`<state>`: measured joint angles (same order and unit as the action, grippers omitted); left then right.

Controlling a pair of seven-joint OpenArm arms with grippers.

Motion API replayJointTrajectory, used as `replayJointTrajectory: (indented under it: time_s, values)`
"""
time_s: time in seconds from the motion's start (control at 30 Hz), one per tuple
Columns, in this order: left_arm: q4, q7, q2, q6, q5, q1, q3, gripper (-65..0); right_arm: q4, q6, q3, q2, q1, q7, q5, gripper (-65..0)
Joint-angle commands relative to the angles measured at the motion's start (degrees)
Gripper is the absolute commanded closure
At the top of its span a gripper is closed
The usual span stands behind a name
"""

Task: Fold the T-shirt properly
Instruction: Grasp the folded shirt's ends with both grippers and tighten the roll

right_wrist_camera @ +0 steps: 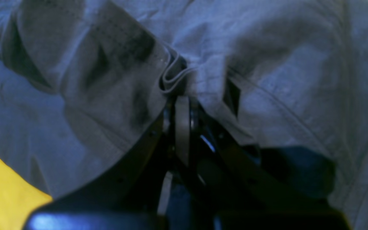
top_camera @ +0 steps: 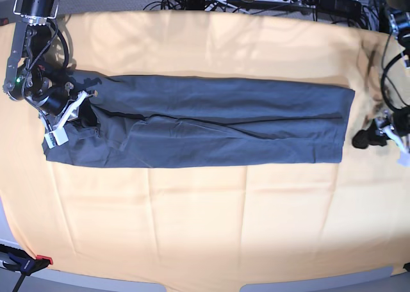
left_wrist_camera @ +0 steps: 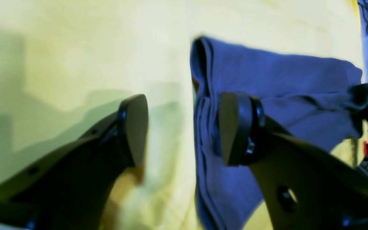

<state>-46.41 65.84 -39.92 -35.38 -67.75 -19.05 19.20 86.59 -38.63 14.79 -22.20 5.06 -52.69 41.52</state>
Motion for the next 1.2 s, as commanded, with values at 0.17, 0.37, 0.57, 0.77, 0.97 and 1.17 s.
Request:
replayJointTrajectory:
  time_s: [0.17,0.37,0.57,0.77,0.97,1.17]
  values:
    - [-0.7,3.5,4.7,3.8,1.5,-1.3,0.5,-37.3,0.5,0.3,0.3,-0.8,-0.3,-2.4,-1.1,0.0]
    - [-0.7,14.2,8.6,4.1,-5.1,-1.2,0.3,-37.3,0.5,0.3,0.3,-0.8,-0.3,-2.3,-1.1,0.0]
    - [-0.7,14.2,8.3,3.0,-5.8,-1.2,0.3,-37.3,0.5,0.3,0.3,-0.9,-1.3,-1.9,-1.1,0.0]
    - [-0.7,14.2,6.8,3.1,-6.8,1.0,0.3,-37.3,0.5,0.2,0.3,-0.9,-3.0,-1.9,-1.1,0.0]
    - [-0.7,14.2,5.2,3.0,-11.4,4.0,0.3,-37.3,0.5,0.2,0.3,-0.8,-4.4,-1.9,-0.8,0.0]
    - [-0.7,14.2,5.7,1.6,-12.5,4.1,0.3,-37.2,0.5,0.2,0.3,-0.8,-4.7,-1.9,2.2,0.0]
